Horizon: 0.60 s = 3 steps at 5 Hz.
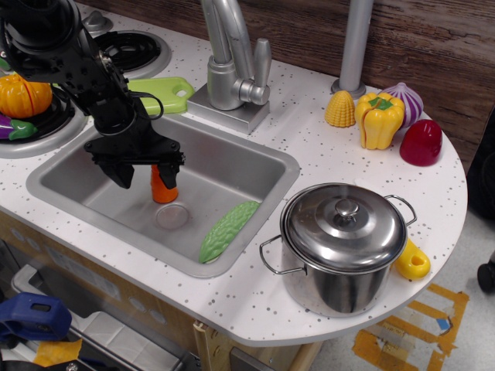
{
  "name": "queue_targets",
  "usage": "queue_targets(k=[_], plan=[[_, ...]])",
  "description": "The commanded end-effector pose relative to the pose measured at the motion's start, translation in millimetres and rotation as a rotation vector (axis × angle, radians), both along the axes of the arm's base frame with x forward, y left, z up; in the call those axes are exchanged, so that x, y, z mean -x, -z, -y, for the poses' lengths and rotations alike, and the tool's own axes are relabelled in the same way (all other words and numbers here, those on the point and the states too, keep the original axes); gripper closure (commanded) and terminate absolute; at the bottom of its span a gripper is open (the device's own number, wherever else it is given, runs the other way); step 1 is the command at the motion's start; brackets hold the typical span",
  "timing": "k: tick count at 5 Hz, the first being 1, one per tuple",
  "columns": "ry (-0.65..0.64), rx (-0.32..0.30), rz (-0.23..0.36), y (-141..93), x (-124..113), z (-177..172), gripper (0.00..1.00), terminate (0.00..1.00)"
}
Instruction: Put carrot on cutting board
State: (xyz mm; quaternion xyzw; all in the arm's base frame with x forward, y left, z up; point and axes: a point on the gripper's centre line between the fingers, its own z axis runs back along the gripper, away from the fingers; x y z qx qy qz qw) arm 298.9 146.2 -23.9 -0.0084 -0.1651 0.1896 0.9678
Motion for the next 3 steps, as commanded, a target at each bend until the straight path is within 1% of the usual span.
queue_targets(k=[1,2,3], plan=[[0.039,-0.006,0.065,-5,-25,0,0.00,0.00],[0.055,0.029,0.080,3,-36,-2,0.00,0.00],[0.039,0.050,0.076,7,-37,0,1.00,0.00]])
